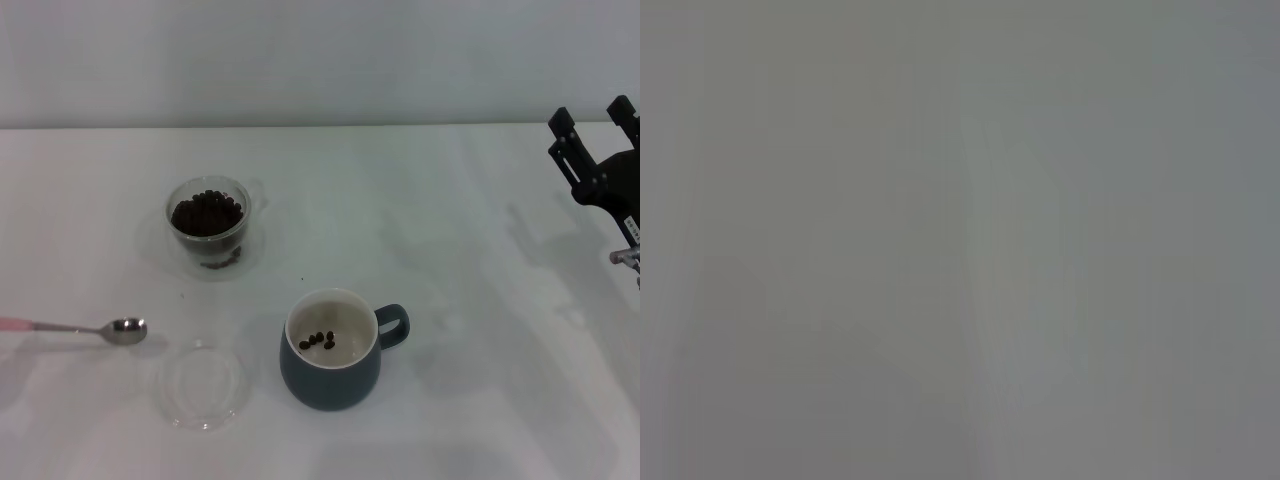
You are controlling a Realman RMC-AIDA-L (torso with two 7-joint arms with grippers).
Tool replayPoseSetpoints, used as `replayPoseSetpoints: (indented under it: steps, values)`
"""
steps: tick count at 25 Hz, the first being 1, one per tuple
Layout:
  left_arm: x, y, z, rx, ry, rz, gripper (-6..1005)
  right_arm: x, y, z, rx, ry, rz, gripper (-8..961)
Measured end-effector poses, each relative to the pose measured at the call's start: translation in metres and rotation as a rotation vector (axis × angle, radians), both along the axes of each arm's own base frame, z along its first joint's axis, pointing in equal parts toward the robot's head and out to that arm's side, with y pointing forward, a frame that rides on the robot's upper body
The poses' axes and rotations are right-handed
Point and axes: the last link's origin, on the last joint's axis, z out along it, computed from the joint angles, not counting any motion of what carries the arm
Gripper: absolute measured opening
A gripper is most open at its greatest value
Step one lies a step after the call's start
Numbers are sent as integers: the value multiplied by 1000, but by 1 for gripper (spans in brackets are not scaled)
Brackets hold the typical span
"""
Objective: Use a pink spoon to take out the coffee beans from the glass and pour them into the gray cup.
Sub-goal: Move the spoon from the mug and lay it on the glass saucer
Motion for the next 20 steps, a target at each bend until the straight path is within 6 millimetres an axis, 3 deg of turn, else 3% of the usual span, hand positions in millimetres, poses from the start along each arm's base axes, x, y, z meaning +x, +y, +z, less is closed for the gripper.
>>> replayPoseSetpoints:
  steps: [4, 10, 20]
  values:
    - [-2, -4, -7, -35, 26, 7, 131, -3, 4, -1, -6, -5, 9, 754]
    - [3, 8, -25, -162, 102, -35, 131, -3, 3, 0, 0, -2, 10, 754]
    - [8, 22, -31, -173, 126, -46, 130, 3, -3, 1, 5, 0, -9, 755]
